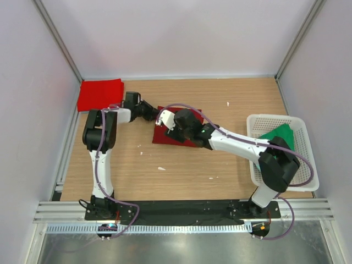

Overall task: Fold and stack the t-shirts
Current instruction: Neatly place the folded tshirt to the corner

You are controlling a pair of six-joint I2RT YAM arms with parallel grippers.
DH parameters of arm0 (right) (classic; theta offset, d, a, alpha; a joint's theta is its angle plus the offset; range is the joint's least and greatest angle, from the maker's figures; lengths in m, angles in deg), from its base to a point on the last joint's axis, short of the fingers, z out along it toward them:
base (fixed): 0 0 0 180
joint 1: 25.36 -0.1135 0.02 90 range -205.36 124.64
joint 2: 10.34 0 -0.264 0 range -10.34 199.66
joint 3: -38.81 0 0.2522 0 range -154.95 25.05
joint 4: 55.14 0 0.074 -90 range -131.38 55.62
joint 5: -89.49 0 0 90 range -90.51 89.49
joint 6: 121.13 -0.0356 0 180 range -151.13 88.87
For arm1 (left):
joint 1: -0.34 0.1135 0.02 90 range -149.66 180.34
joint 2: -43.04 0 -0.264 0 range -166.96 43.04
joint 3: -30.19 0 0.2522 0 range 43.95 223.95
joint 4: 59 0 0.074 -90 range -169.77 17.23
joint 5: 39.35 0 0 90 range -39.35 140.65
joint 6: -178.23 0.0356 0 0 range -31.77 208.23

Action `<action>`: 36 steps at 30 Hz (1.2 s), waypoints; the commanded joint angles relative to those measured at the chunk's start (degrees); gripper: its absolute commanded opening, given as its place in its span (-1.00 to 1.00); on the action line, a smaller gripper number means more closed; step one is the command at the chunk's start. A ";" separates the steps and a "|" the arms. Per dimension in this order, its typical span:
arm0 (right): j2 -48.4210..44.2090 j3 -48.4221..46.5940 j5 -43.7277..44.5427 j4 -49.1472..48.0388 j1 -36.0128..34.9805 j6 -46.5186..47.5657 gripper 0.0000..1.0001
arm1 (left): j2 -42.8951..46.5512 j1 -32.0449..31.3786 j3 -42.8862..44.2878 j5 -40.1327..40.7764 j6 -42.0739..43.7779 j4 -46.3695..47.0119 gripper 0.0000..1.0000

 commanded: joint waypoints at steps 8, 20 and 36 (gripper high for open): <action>-25.75 11.48 10.17 6.64 1.49 -18.99 0.50 | 3.83 1.19 30.62 13.53 39.57 -42.83 -1.00; -35.19 20.10 8.24 8.94 1.66 -28.50 0.50 | -0.03 2.24 55.95 33.49 63.66 -59.91 -1.00; -34.22 21.95 4.11 7.18 2.28 -26.83 0.47 | 2.86 3.91 68.37 41.94 75.71 -57.46 -1.00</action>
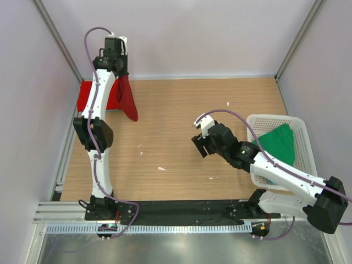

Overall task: Fold and stack the t-shirts
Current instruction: Neatly place the folded tshirt to the corner

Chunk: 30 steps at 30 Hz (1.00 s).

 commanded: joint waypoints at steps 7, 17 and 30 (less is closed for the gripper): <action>0.10 1.24 -2.10 -2.94 0.42 -1.37 0.46 | 3.25 3.79 6.79 -4.75 4.77 4.48 -1.00; 2.47 0.62 -3.16 -4.08 0.60 -1.37 0.43 | 2.55 6.70 7.15 -8.71 5.47 5.63 -1.00; 3.70 0.71 -4.13 -5.58 0.60 -2.16 0.41 | 2.37 9.51 8.90 -13.01 4.24 7.65 -1.00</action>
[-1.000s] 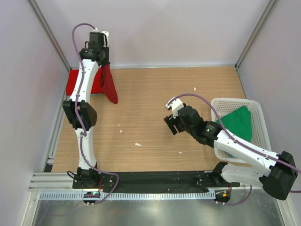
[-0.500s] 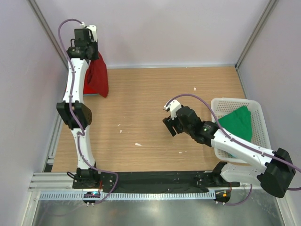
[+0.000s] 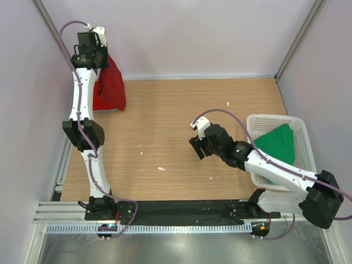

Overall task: Fold and stack the t-shirts
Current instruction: Neatly place the folded tshirt to the corner

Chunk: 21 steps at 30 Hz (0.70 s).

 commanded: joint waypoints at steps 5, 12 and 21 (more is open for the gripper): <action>-0.39 -0.40 -0.22 -2.76 0.31 -1.23 0.41 | 1.05 0.99 4.01 -2.53 0.28 4.83 -1.00; 0.31 -0.67 -0.39 -2.58 0.49 -1.49 0.40 | -0.35 2.75 5.24 -4.54 0.37 5.18 -1.00; 2.16 -2.16 -0.13 -2.23 0.49 -1.84 0.39 | -3.43 4.15 5.24 -6.92 1.25 6.06 -1.00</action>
